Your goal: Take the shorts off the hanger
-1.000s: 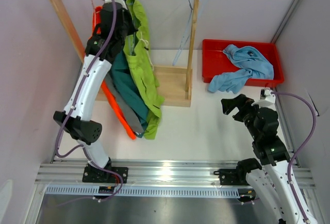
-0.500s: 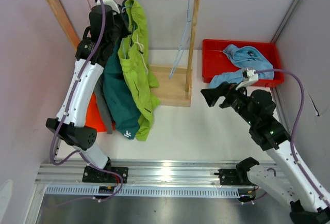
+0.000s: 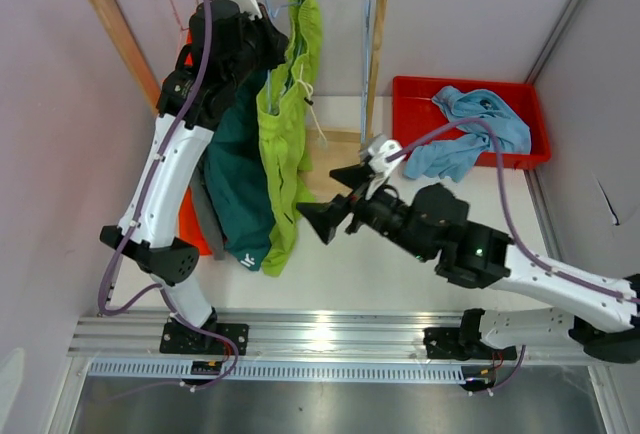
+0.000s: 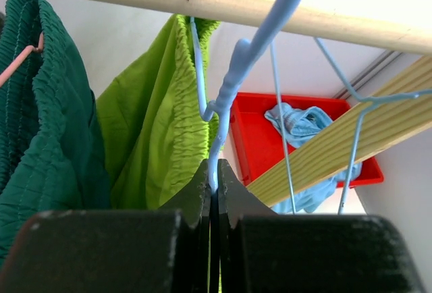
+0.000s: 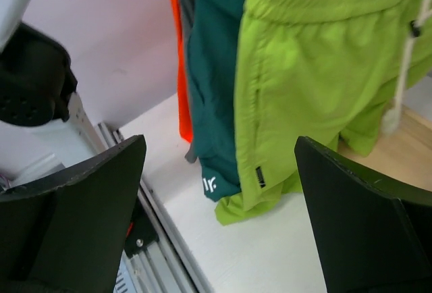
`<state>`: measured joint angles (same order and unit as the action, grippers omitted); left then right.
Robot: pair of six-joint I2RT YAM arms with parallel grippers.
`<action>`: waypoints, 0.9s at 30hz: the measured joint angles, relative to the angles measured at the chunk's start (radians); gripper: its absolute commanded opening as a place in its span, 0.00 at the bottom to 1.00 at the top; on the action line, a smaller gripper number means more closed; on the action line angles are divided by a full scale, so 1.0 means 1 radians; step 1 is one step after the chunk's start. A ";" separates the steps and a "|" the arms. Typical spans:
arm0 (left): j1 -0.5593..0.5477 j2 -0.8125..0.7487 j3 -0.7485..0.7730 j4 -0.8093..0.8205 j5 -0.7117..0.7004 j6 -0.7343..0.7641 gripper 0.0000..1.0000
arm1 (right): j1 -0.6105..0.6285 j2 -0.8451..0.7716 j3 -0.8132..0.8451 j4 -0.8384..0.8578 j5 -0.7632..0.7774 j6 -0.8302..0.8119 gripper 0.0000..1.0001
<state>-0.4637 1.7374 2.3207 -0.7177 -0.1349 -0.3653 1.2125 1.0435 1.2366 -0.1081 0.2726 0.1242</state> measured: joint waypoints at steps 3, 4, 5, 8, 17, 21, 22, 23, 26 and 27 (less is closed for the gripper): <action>0.000 -0.002 0.006 -0.003 0.012 -0.020 0.00 | 0.071 0.087 0.019 0.030 0.077 -0.032 0.99; -0.001 -0.002 0.006 -0.004 0.015 -0.026 0.00 | 0.080 0.120 0.029 0.038 0.108 -0.032 0.99; -0.002 -0.003 0.006 -0.004 0.017 -0.029 0.00 | 0.090 0.153 0.038 0.051 0.147 -0.031 1.00; -0.007 -0.008 0.006 -0.008 0.022 -0.039 0.00 | 0.108 0.237 0.047 0.093 0.244 -0.029 0.99; -0.012 -0.085 -0.022 -0.040 0.037 -0.053 0.00 | 0.098 0.481 0.076 0.285 0.444 -0.047 0.99; -0.012 -0.155 -0.079 -0.035 0.037 -0.053 0.00 | 0.077 0.597 0.120 0.360 0.485 -0.068 0.52; -0.012 -0.172 -0.092 -0.032 0.036 -0.053 0.00 | 0.075 0.620 0.130 0.379 0.492 -0.072 0.14; -0.012 -0.185 -0.101 -0.032 0.035 -0.053 0.00 | 0.075 0.636 0.134 0.394 0.494 -0.080 0.00; -0.012 -0.204 -0.111 -0.029 0.028 -0.051 0.00 | 0.103 0.646 0.131 0.428 0.505 -0.082 0.00; -0.012 -0.206 -0.113 -0.026 0.024 -0.048 0.00 | 0.121 0.643 0.126 0.446 0.514 -0.086 0.00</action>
<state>-0.4755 1.5311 2.2082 -0.7441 -0.1112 -0.4137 1.3338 1.6863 1.3628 0.3382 0.7864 0.0380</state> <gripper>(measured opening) 0.036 0.020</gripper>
